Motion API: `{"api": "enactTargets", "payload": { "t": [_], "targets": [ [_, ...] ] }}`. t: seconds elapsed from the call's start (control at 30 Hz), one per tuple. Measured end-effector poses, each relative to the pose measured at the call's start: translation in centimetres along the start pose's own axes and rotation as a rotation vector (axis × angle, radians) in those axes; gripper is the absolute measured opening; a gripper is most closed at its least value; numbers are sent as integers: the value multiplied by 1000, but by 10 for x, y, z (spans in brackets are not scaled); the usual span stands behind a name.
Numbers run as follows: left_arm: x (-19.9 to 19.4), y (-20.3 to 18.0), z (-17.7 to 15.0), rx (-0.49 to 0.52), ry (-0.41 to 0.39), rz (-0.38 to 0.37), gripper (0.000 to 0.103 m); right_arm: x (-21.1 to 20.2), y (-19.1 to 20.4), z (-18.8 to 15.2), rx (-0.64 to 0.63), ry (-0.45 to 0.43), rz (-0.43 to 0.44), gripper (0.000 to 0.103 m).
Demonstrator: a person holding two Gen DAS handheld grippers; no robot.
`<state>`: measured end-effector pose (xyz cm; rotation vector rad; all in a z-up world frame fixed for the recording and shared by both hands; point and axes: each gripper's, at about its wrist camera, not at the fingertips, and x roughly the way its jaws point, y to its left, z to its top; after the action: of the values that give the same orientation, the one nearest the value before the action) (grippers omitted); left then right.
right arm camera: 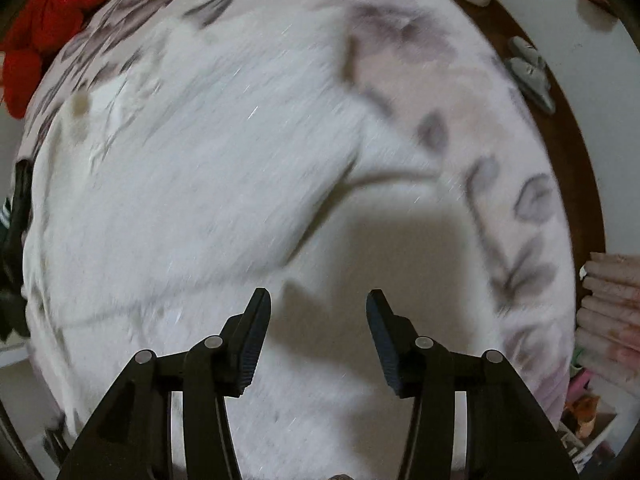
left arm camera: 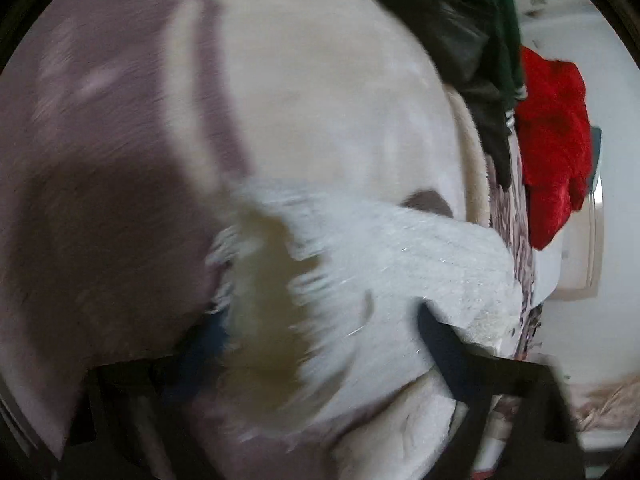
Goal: Fold large clothes
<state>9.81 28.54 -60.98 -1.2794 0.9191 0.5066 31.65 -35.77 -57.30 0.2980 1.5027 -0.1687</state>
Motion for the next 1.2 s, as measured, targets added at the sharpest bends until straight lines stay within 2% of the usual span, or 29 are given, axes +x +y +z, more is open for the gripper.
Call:
{"api": "enactTargets", "payload": {
  "t": [0.03, 0.07, 0.17, 0.3, 0.4, 0.47, 0.53, 0.57, 0.6, 0.67, 0.7, 0.77, 0.83, 0.93, 1.0, 1.07, 1.1, 1.13, 1.17, 1.2],
  "targets": [
    [3, -5, 4, 19, 6, -18, 16, 5, 6, -7, -6, 5, 2, 52],
    [4, -10, 11, 37, 22, -36, 14, 8, 12, -12, -12, 15, 4, 52],
    [-12, -16, 29, 88, -13, -59, 13, 17, 42, -38, -43, 28, 8, 52],
    [-43, -12, 80, 148, -58, -76, 13, 15, 83, -55, -77, 9, 29, 52],
    [-30, -9, 115, 174, -32, -87, 13, 18, 110, -67, -102, 23, 48, 52],
    [-10, -1, 130, 165, 25, -71, 16, 23, 124, -74, -111, 40, 59, 52],
    [3, 7, 130, 136, 95, -75, 21, 27, 133, -83, -102, 60, 82, 53],
    [3, 12, 128, 110, 117, -96, 23, 28, 137, -86, -92, 69, 98, 57],
    [-2, 15, 124, 96, 121, -117, 29, 29, 139, -90, -82, 79, 120, 66],
    [-17, 23, 114, 60, 123, -152, 57, 29, 145, -96, -55, 85, 182, 70],
    [-29, 33, 105, 17, 118, -179, 77, 28, 146, -98, -45, 90, 212, 70],
    [-40, 44, 89, -52, 109, -235, 79, 30, 147, -101, -39, 94, 230, 70],
    [-37, 49, 77, -66, 118, -222, 79, 40, 155, -96, -42, 107, 222, 70],
    [-10, 51, 75, -136, 129, -231, 79, 49, 164, -110, -46, 128, 223, 70],
    [4, 41, 80, -151, 69, -236, 79, 48, 166, -113, -61, 128, 220, 70],
    [9, 26, 83, -138, -15, -180, 77, 57, 173, -101, -63, 129, 223, 70],
    [9, 18, 82, -120, -59, -165, 72, 62, 178, -92, -58, 130, 227, 70],
    [6, 10, 82, -88, -107, -152, 46, 61, 174, -87, -56, 130, 228, 70],
    [5, 2, 80, -55, -131, -135, 31, 60, 173, -87, -51, 130, 233, 70],
    [5, -8, 80, -19, -142, -114, 29, 59, 171, -85, -47, 130, 238, 70]
  ]
}}
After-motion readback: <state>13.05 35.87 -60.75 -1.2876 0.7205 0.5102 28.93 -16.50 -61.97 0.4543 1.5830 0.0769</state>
